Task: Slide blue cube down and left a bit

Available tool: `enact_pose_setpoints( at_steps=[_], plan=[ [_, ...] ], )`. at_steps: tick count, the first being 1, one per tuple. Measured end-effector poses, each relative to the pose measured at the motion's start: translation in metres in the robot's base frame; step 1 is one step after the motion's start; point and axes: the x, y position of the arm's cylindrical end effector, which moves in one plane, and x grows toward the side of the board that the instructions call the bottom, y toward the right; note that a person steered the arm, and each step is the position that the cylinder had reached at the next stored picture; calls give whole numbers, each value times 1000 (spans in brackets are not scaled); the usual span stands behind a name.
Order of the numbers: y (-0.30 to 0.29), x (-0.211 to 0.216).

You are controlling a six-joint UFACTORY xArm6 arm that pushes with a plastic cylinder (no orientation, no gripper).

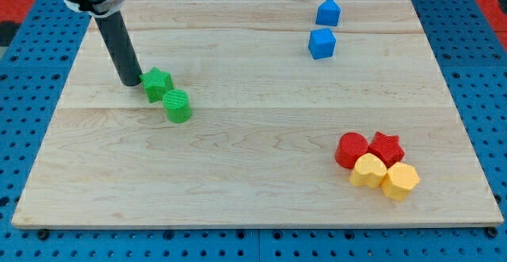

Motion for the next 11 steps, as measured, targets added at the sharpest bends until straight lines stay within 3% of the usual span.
enact_pose_setpoints(
  at_steps=[1,3,4,5,6,7,8,9,11],
  plan=[
    [6,18],
    [30,12],
    [19,-45],
    [89,-47],
    [174,-13],
    [266,-8],
    [350,-50],
    [355,-101],
    [281,-79]
  ],
)
